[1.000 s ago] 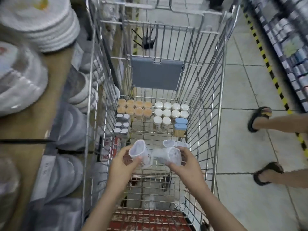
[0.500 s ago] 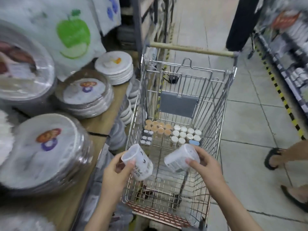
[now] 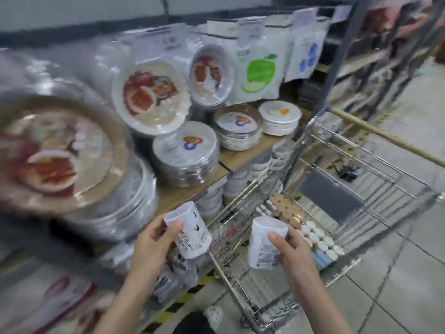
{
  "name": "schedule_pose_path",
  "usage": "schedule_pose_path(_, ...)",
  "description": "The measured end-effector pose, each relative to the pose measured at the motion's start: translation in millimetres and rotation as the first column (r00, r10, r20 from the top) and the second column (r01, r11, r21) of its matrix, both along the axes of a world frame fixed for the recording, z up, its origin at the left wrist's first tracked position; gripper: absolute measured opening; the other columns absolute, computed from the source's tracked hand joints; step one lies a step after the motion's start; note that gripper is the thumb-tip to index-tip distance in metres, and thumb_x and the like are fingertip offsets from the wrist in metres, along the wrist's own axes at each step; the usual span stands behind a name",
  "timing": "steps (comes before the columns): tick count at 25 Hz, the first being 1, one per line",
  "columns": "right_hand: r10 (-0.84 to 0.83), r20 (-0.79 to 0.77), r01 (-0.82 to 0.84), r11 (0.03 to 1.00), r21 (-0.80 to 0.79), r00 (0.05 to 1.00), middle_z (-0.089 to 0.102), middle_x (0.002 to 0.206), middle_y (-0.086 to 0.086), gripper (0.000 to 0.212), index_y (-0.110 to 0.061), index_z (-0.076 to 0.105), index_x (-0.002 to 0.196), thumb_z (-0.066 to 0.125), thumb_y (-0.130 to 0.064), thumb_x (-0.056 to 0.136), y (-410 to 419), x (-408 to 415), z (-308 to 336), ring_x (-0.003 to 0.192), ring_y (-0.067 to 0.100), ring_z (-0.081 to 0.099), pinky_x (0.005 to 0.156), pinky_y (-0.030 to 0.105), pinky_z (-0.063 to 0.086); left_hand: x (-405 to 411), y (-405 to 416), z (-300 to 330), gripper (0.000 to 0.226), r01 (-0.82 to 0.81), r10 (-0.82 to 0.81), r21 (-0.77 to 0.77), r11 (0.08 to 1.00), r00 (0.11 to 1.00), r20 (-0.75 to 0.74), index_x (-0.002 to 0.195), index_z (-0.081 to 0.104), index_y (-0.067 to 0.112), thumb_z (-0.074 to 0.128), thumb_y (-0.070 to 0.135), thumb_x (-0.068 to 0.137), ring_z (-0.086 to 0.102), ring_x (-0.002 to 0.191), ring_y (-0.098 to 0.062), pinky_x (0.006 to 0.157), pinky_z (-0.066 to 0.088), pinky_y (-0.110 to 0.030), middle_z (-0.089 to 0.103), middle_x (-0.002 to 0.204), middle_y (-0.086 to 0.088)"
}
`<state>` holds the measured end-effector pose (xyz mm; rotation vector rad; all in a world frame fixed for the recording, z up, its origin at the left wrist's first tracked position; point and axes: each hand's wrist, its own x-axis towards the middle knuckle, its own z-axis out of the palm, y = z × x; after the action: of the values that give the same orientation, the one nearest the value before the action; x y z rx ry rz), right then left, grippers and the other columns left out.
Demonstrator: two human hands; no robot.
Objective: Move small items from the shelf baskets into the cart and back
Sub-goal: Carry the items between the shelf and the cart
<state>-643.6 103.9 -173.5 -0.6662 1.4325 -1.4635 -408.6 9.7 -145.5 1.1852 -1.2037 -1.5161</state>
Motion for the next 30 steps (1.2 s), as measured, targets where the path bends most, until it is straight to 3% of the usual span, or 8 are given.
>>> schedule_pose_path(5, 0.289, -0.008, -0.289, 0.957, -0.022, 0.957, 0.074, 0.099, 0.002, 0.059, -0.033, 0.074, 0.094, 0.084, -0.057, 0.042, 3, 49, 3, 0.091, 0.021, 0.069, 0.078, 0.04, 0.055, 66, 79, 5, 0.055, -0.256, 0.256, -0.018, 0.967, 0.967, -0.018, 0.089, 0.075, 0.031, 0.082, 0.06, 0.043, 0.065, 0.071, -0.008, 0.063, 0.052, -0.02, 0.072, 0.083, 0.006)
schedule_pose_path(9, 0.5, -0.034, -0.501, 0.864, -0.051, 0.865, 0.074, 0.087, -0.005, 0.021, -0.032, 0.076, 0.083, 0.074, -0.032, 0.061, 6, 119, 23, 0.078, 0.007, 0.069, 0.061, 0.021, 0.053, 131, 129, 17, 0.031, -0.478, 0.478, -0.034, 0.878, 0.878, -0.013, 0.089, 0.073, 0.029, 0.083, 0.03, 0.06, 0.065, 0.074, -0.01, 0.059, 0.053, -0.02, 0.073, 0.081, 0.007)
schedule_pose_path(13, 0.648, -0.088, -0.653, 0.754, -0.068, 0.757, 0.074, 0.093, -0.005, 0.038, -0.027, 0.073, 0.091, 0.079, -0.044, 0.057, 14, 192, 39, 0.086, 0.011, 0.069, 0.064, 0.02, 0.053, 191, 167, 22, 0.017, -0.623, 0.622, -0.044, 0.781, 0.782, -0.035, 0.098, 0.069, 0.023, 0.065, 0.017, 0.083, 0.067, 0.082, -0.016, 0.064, 0.056, -0.023, 0.074, 0.086, 0.006)
schedule_pose_path(16, 0.712, -0.088, -0.717, 0.692, -0.079, 0.697, 0.074, 0.089, -0.011, 0.023, -0.029, 0.071, 0.088, 0.083, -0.026, 0.069, 17, 257, 45, 0.085, 0.005, 0.069, 0.067, 0.017, 0.053, 240, 194, 27, 0.04, -0.691, 0.689, -0.04, 0.721, 0.722, -0.059, 0.096, 0.072, 0.023, 0.082, 0.044, 0.064, 0.067, 0.086, -0.02, 0.068, 0.055, -0.031, 0.074, 0.092, 0.0)
schedule_pose_path(20, 0.804, -0.078, -0.808, 0.584, -0.083, 0.589, 0.074, 0.098, -0.004, 0.037, -0.023, 0.071, 0.1, 0.074, -0.033, 0.064, 27, 372, 53, 0.093, 0.012, 0.069, 0.074, 0.023, 0.054, 336, 229, 47, 0.014, -0.802, 0.8, -0.043, 0.596, 0.598, -0.044, 0.095, 0.069, 0.024, 0.064, 0.016, 0.085, 0.063, 0.082, -0.017, 0.065, 0.052, -0.023, 0.073, 0.08, 0.008)
schedule_pose_path(24, 0.847, -0.078, -0.847, 0.514, -0.133, 0.526, 0.075, 0.096, -0.003, 0.038, -0.019, 0.069, 0.1, 0.074, -0.03, 0.064, 37, 470, 65, 0.089, 0.009, 0.069, 0.07, 0.02, 0.052, 426, 253, 65, 0.015, -0.853, 0.856, -0.093, 0.513, 0.516, -0.008, 0.089, 0.068, 0.027, 0.06, 0.014, 0.088, 0.06, 0.077, -0.016, 0.069, 0.046, -0.028, 0.071, 0.072, 0.011)
schedule_pose_path(28, 0.815, -0.052, -0.807, 0.559, -0.192, 0.577, 0.074, 0.098, 0.0, 0.058, -0.017, 0.068, 0.104, 0.076, -0.044, 0.054, 38, 523, 79, 0.092, 0.014, 0.069, 0.07, 0.022, 0.053, 484, 250, 75, 0.018, -0.831, 0.838, -0.155, 0.535, 0.545, -0.026, 0.084, 0.072, 0.037, 0.061, 0.023, 0.085, 0.062, 0.082, -0.016, 0.072, 0.046, -0.03, 0.071, 0.08, 0.011)
schedule_pose_path(30, 0.772, -0.052, -0.762, 0.61, -0.22, 0.633, 0.074, 0.098, 0.003, 0.049, -0.017, 0.069, 0.103, 0.076, -0.04, 0.06, 31, 535, 89, 0.092, 0.018, 0.069, 0.071, 0.025, 0.054, 498, 239, 83, 0.015, -0.819, 0.824, -0.167, 0.55, 0.564, -0.051, 0.084, 0.072, 0.037, 0.059, 0.028, 0.084, 0.065, 0.082, -0.018, 0.07, 0.047, -0.029, 0.072, 0.081, 0.01)
